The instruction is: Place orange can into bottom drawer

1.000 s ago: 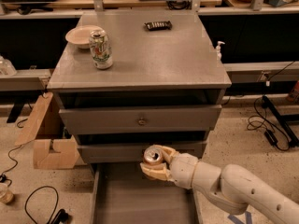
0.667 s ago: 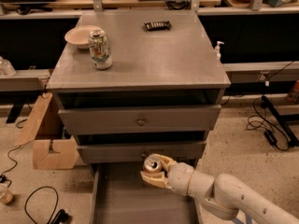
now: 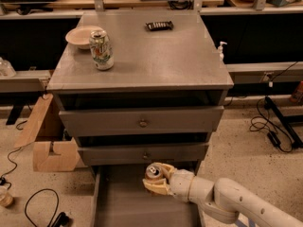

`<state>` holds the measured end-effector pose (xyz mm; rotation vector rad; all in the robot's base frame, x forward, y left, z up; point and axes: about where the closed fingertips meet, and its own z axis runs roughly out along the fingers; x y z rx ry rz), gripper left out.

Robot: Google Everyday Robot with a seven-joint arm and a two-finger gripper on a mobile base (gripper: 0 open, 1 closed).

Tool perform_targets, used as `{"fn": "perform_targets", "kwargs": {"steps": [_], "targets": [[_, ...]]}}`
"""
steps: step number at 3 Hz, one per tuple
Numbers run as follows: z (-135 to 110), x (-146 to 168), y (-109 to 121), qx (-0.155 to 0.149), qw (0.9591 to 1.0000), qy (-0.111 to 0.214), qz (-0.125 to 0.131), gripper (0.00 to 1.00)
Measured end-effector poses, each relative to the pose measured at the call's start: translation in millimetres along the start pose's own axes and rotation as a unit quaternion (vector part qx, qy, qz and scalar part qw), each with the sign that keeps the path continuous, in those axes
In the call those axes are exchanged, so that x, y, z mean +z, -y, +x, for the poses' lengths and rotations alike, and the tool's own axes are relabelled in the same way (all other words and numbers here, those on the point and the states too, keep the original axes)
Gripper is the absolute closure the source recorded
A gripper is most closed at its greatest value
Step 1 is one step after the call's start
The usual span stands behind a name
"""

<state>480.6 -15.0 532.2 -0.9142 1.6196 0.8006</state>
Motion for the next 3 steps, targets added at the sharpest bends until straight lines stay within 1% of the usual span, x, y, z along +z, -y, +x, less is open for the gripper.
{"fn": "perform_targets", "kwargs": {"steps": [1, 2, 3], "targets": [[24, 27, 4, -0.003, 0.9999, -0.009, -0.014, 1.0], [92, 94, 16, -0.013, 0.999, -0.006, -0.043, 1.0], [146, 140, 27, -0.005, 0.9985, 0.01, -0.054, 1.0]]}}
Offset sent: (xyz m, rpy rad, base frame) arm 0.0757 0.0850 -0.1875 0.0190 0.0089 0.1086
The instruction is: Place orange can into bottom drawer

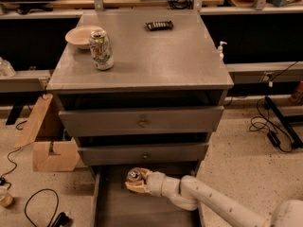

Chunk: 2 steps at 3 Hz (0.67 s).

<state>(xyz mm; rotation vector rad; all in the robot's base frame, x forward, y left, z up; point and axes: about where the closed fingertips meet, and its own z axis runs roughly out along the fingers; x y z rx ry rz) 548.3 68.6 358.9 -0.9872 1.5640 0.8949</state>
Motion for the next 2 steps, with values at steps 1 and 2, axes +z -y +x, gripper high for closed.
{"fn": "perform_targets", "kwargs": {"steps": [1, 2], "targets": [[70, 50, 11, 0.038, 0.999, 0.022, 0.003, 1.0], [112, 76, 12, 0.058, 0.9983, 0.009, -0.003, 1.0]]}}
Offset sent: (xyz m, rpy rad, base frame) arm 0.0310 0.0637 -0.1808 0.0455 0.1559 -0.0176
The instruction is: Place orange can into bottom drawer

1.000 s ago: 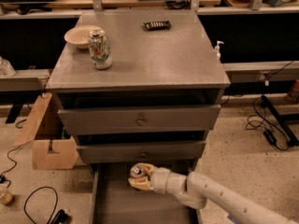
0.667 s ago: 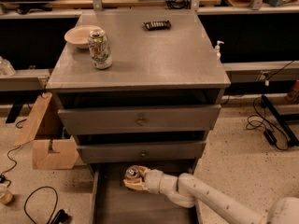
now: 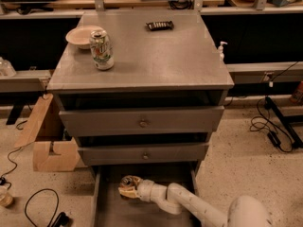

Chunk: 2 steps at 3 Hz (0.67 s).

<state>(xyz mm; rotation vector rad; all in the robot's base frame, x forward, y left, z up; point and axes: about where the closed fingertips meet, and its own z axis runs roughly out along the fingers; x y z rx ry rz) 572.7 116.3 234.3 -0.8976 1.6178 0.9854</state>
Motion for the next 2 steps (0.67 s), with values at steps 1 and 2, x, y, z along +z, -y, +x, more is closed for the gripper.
{"fn": "perform_targets", "kwargs": {"steps": [1, 2], "targets": [[33.0, 15.2, -3.4, 0.009, 0.9993, -0.036, -0.002, 0.98], [30.3, 15.2, -4.2, 0.008, 0.9994, -0.033, -0.004, 0.75]]}}
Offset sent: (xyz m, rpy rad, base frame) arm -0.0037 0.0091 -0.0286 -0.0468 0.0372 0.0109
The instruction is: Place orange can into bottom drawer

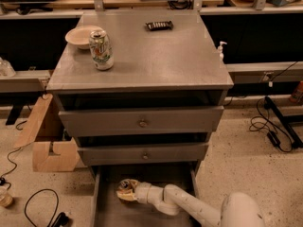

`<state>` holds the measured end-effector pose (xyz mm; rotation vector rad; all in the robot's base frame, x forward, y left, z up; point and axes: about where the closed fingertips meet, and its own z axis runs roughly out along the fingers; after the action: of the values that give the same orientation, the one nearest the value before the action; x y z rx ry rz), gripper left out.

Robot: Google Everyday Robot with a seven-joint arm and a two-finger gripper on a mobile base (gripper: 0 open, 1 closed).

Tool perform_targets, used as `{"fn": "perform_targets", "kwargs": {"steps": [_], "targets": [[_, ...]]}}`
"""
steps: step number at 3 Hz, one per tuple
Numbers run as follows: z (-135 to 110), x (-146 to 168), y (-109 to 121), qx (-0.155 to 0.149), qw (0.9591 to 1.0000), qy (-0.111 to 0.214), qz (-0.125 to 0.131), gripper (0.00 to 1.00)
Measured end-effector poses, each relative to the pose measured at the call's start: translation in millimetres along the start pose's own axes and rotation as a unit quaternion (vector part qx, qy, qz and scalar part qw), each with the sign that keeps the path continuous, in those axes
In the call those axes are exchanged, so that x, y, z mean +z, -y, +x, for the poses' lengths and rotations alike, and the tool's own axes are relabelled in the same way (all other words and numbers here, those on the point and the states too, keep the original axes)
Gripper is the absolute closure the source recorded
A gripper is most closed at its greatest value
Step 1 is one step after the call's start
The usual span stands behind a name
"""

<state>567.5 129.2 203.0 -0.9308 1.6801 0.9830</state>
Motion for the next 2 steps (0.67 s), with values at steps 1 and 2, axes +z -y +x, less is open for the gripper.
{"fn": "perform_targets", "kwargs": {"steps": [1, 2], "targets": [[-0.3, 1.5, -1.4, 0.0, 1.0, 0.0, -0.001, 0.52], [-0.7, 3.1, -2.9, 0.0, 1.0, 0.001, -0.003, 0.29]]}}
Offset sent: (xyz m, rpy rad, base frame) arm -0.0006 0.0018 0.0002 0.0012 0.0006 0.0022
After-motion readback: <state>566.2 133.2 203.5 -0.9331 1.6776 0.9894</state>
